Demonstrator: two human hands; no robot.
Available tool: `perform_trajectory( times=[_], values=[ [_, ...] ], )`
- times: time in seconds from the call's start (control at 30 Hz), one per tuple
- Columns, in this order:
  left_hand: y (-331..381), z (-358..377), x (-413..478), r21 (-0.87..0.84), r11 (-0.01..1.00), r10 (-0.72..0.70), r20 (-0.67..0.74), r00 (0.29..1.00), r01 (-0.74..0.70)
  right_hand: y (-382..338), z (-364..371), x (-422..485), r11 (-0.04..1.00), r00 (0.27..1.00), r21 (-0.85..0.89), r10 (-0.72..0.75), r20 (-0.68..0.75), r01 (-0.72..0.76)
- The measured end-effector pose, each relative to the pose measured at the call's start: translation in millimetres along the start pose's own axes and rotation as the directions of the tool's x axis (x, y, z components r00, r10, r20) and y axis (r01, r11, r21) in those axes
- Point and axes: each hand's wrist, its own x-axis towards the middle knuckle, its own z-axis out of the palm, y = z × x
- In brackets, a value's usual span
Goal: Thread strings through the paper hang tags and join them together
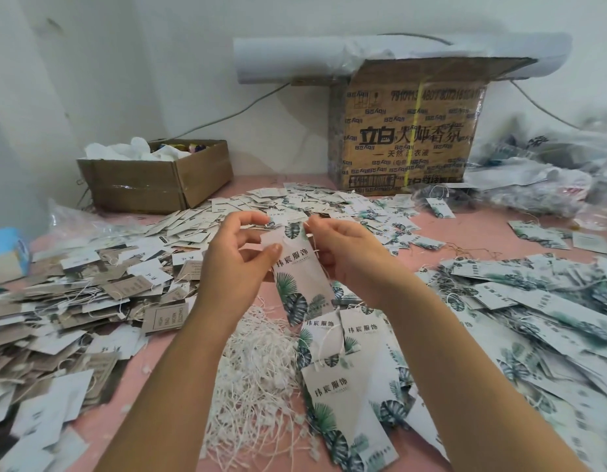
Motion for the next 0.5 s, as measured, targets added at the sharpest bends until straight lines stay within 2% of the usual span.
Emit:
perform_trajectory(
  times=[0.13,0.2,0.27,0.4,0.5],
  values=[
    [-3,-6,1,0.126,0.977,-0.188,0.141,0.972,0.171,2,-2,1,0.96,0.998,-0.278,0.023,-0.056,-0.038],
    [-5,-9,1,0.293,0.94,-0.241,0.206,0.948,0.176,1,-5,-1,0.894,0.996,-0.441,0.072,-0.044,-0.084],
    [-7,-13,-1,0.433,0.893,-0.271,0.297,0.916,0.124,1,-11,-3,0.776,0.986,-0.615,0.165,-0.013,-0.138],
    [-10,-16,-4,0.607,0.794,-0.423,0.51,0.749,0.036,8,-23,-5,0.544,0.936,-0.815,0.352,0.006,-0.2],
    [-12,-11,-7,0.673,0.739,-0.518,0.595,0.614,-0.029,11,-27,-4,0.441,0.904,-0.866,0.427,-0.027,-0.234]
  ],
)
